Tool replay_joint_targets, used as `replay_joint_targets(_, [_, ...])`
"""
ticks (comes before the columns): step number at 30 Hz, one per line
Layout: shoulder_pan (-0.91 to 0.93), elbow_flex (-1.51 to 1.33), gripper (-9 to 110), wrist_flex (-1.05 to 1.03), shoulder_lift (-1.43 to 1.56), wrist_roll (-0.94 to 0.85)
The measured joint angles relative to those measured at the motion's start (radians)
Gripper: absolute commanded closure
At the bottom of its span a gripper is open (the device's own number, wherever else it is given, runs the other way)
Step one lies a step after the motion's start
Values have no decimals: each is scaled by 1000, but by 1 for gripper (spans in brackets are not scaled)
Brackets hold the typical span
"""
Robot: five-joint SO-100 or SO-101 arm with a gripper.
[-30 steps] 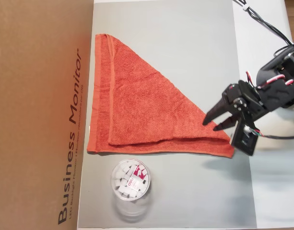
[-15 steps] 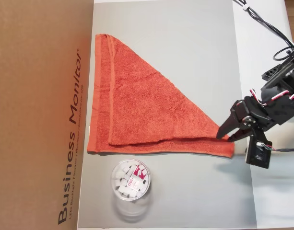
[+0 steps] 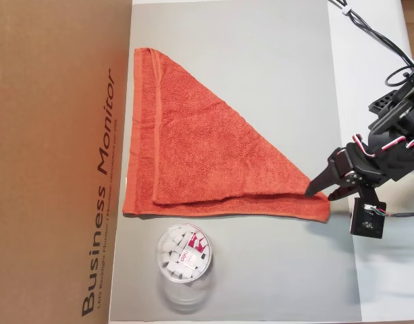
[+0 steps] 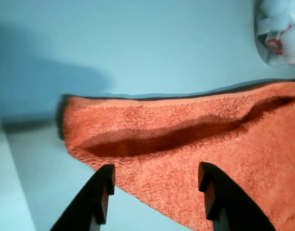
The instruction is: Fold the blanket.
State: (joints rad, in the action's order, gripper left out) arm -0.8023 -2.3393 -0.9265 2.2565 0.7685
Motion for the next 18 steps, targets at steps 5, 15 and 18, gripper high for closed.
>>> replay_joint_targets(5, [-29, 0, 84, -143, 0, 54])
replay_joint_targets(15, [-71, 0, 84, -273, 0, 206])
replay_joint_targets(18, [-86, 0, 84, -273, 0, 202])
